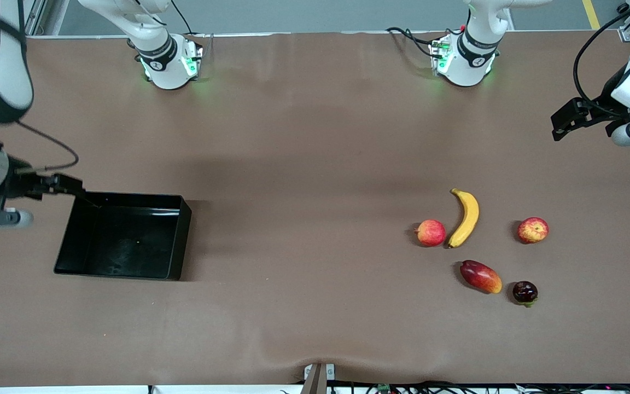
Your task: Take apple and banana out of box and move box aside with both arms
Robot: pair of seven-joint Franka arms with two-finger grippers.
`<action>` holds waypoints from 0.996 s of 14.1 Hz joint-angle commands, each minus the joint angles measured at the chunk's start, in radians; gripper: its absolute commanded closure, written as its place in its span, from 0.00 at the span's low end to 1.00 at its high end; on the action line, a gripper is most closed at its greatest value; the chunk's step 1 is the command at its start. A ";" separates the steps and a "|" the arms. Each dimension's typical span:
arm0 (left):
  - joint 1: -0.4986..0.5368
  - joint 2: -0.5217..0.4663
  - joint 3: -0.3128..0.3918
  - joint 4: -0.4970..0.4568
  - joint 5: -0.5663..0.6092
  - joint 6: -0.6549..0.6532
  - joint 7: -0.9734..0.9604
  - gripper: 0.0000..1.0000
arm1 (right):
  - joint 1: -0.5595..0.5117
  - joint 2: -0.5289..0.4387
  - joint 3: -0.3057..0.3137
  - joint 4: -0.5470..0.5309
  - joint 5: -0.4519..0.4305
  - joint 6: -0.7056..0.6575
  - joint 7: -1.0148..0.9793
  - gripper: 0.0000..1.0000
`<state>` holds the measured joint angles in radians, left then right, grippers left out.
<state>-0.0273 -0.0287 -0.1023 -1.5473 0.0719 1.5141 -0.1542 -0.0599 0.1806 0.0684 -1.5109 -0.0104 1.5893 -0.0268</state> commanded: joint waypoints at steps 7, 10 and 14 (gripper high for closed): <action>0.027 -0.024 0.006 -0.011 -0.021 0.001 0.022 0.00 | -0.003 -0.230 -0.018 -0.124 0.043 -0.054 0.028 0.00; 0.029 -0.017 0.006 0.001 -0.020 0.001 0.022 0.00 | 0.063 -0.228 -0.089 -0.112 0.052 -0.106 0.097 0.00; 0.027 -0.017 0.006 0.003 -0.017 0.000 0.038 0.00 | 0.089 -0.220 -0.125 -0.068 0.046 -0.138 0.085 0.00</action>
<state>-0.0051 -0.0305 -0.0979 -1.5450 0.0719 1.5152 -0.1405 0.0052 -0.0237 -0.0369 -1.5892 0.0245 1.4686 0.0425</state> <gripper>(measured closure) 0.000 0.000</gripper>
